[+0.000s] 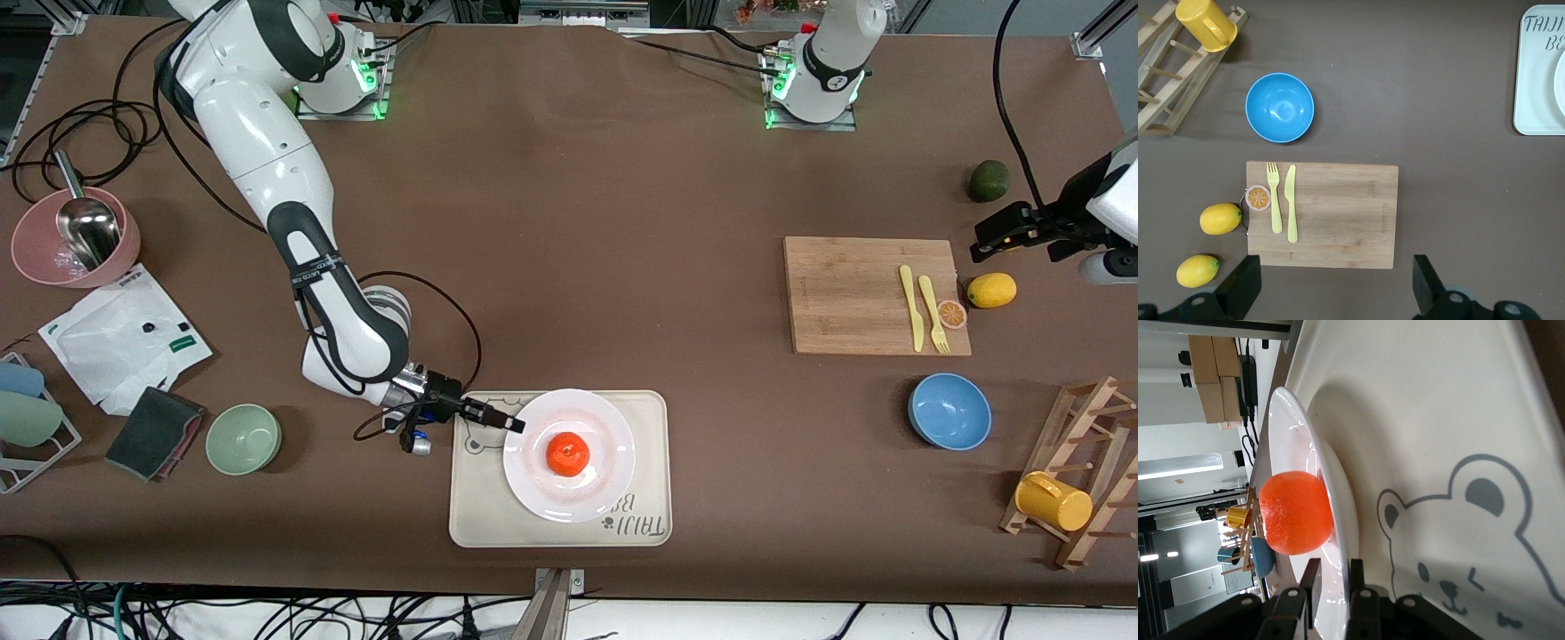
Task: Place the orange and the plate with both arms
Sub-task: 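Slide the plate with the right gripper onto the bear tray, then open the right gripper and pull it back from the plate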
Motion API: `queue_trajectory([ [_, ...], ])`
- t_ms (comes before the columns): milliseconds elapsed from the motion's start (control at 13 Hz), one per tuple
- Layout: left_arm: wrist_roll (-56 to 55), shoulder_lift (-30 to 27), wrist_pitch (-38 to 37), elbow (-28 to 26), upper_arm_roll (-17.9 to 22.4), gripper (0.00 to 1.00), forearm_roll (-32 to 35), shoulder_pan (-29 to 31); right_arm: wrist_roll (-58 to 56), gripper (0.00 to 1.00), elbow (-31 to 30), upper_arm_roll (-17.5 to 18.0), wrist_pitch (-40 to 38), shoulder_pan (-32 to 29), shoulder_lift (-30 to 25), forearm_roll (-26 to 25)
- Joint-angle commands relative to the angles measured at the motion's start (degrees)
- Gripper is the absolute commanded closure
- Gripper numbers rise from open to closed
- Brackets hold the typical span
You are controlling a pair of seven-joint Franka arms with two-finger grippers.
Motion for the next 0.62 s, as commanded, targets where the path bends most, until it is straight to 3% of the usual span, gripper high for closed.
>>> queue_trajectory([
  [0, 0.29, 0.55, -0.76, 1.58, -0.21, 0.00, 1.06, 0.21, 1.28, 0.73, -0.54, 0.33, -0.52, -0.28, -0.47, -2.43],
  [538, 0.28, 0.55, -0.76, 1.49, -0.21, 0.00, 1.06, 0.21, 1.63, 0.66, -8.53, -1.33, -0.44, -0.37, -6.96, -6.12],
])
